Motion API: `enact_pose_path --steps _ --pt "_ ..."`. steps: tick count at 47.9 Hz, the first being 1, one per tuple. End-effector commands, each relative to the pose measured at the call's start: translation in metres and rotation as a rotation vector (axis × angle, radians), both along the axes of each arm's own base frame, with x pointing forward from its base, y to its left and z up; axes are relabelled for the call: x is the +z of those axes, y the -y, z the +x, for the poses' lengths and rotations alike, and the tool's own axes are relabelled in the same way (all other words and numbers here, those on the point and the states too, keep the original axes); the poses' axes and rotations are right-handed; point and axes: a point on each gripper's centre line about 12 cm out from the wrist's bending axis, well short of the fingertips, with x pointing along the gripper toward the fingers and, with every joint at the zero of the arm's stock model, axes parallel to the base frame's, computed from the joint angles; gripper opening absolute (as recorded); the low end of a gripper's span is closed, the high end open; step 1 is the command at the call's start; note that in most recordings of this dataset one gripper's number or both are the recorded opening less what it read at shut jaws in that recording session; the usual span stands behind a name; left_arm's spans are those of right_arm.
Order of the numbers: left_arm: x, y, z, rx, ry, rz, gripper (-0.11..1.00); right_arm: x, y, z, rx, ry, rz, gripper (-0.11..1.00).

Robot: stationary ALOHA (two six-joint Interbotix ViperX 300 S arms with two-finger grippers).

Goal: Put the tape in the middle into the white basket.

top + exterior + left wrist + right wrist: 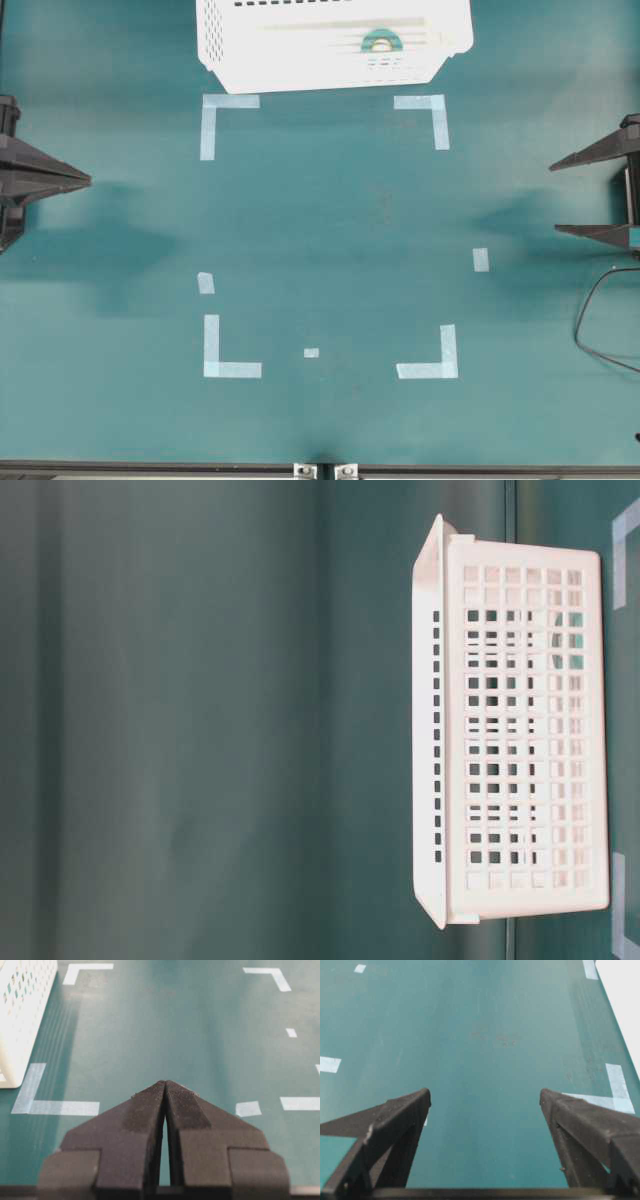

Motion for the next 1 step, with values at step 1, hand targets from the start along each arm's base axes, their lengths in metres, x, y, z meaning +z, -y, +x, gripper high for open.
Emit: enact_pose_path --steps 1 --pt "0.0044 0.0000 0.0012 0.000 0.011 0.000 -0.11 0.0034 0.0000 0.0018 0.000 0.009 0.001 0.99"
